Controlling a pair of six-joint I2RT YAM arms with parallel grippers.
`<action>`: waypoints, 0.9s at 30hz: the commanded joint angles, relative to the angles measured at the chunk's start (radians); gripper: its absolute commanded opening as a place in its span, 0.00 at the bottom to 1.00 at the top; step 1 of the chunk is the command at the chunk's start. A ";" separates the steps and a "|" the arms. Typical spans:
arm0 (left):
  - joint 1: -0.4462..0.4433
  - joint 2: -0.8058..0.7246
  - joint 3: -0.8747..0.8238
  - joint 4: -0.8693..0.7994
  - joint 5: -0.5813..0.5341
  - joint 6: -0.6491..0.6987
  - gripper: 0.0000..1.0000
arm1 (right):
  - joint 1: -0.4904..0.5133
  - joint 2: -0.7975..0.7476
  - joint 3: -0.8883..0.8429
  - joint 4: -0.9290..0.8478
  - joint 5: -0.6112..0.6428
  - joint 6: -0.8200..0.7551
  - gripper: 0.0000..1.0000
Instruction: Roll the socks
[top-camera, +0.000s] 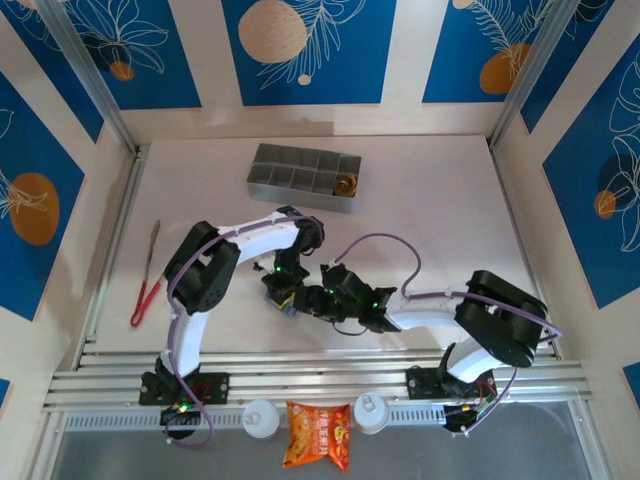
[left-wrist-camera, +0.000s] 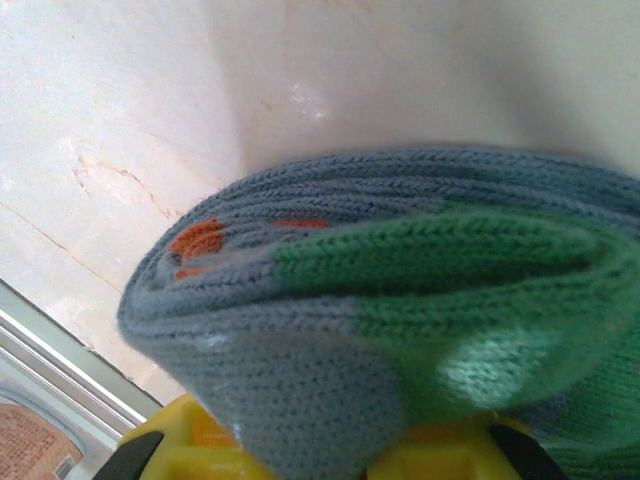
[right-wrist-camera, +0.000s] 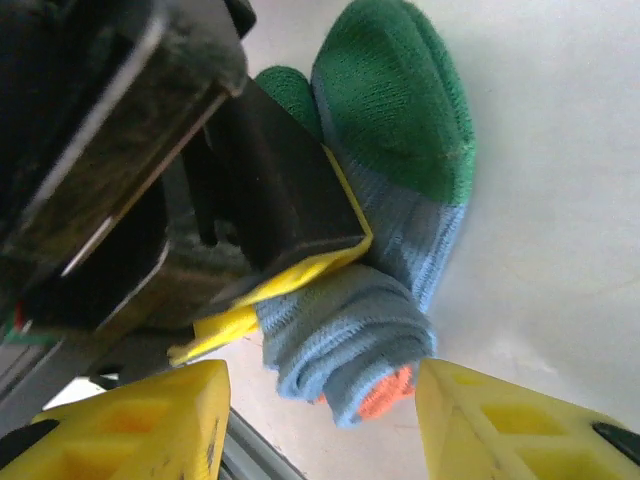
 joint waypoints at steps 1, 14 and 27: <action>-0.010 0.191 -0.095 0.311 0.059 0.035 0.00 | 0.007 0.042 0.055 -0.013 -0.076 0.084 0.51; 0.003 0.181 -0.102 0.365 0.096 0.077 0.00 | -0.050 0.150 0.063 0.049 -0.142 0.107 0.38; 0.011 0.159 -0.134 0.414 0.152 0.086 0.00 | -0.062 0.196 0.102 0.068 -0.188 0.134 0.47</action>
